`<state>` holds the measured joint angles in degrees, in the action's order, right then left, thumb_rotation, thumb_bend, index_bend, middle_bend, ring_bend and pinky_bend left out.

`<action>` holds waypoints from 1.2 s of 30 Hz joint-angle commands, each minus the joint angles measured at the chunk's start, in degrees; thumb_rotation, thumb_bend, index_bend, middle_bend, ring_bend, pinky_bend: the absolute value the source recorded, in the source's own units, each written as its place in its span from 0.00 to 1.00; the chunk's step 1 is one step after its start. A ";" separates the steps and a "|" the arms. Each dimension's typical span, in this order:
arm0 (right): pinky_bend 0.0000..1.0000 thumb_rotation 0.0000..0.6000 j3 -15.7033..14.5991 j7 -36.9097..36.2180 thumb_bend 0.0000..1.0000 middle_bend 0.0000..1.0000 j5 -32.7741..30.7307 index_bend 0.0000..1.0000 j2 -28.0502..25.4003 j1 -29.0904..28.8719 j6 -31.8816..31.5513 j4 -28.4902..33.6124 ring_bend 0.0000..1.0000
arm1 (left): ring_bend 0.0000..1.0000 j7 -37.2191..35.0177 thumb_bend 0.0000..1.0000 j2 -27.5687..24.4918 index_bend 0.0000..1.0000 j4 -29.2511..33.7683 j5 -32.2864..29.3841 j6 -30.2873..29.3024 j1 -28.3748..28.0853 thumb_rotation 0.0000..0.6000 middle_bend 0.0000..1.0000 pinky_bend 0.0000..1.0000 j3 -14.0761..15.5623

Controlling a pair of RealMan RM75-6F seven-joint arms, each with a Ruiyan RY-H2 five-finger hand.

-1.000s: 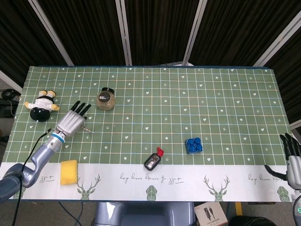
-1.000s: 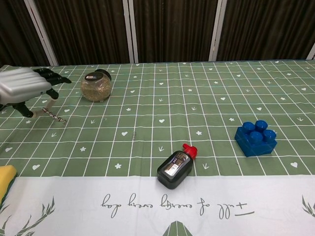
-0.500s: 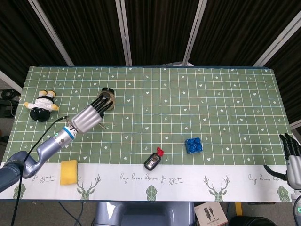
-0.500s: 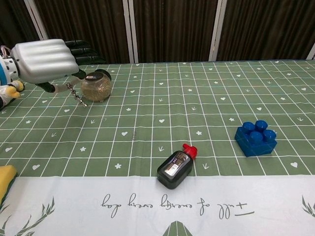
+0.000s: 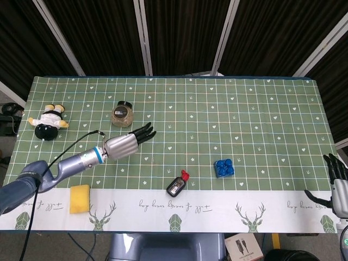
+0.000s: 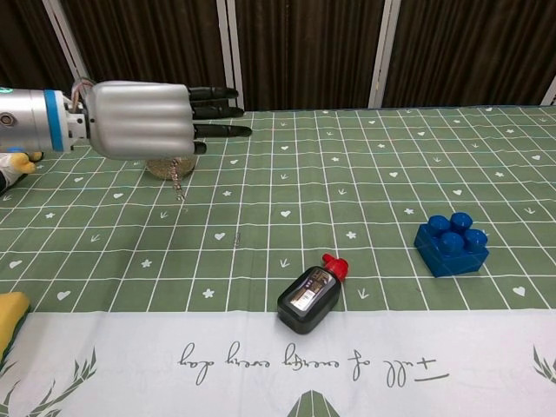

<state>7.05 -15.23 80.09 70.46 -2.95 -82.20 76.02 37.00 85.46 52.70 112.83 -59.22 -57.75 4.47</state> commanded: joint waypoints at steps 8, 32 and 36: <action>0.12 1.00 0.12 -0.91 0.10 0.00 -0.14 0.06 -0.16 -0.10 0.33 0.03 0.00 | 0.00 3.57 0.44 2.11 0.65 0.12 -0.11 3.48 -2.35 1.00 0.00 0.00 -0.02; 0.12 1.00 -0.06 -1.53 0.10 0.00 -0.20 0.06 -0.56 0.10 0.40 0.40 0.00 | 0.00 4.30 0.44 7.90 0.65 -1.74 -3.33 5.90 -3.37 1.00 0.00 0.00 -0.86; 0.12 1.00 -0.02 -1.61 0.10 0.00 -0.24 0.06 -0.63 0.22 0.21 0.39 0.00 | 0.00 4.03 0.44 9.00 0.65 -2.81 -4.05 6.10 -3.21 1.00 0.00 0.00 -0.89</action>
<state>7.02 -16.84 79.85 69.83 -2.72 -81.99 76.41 41.11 94.28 50.08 108.94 -53.17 -61.01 3.57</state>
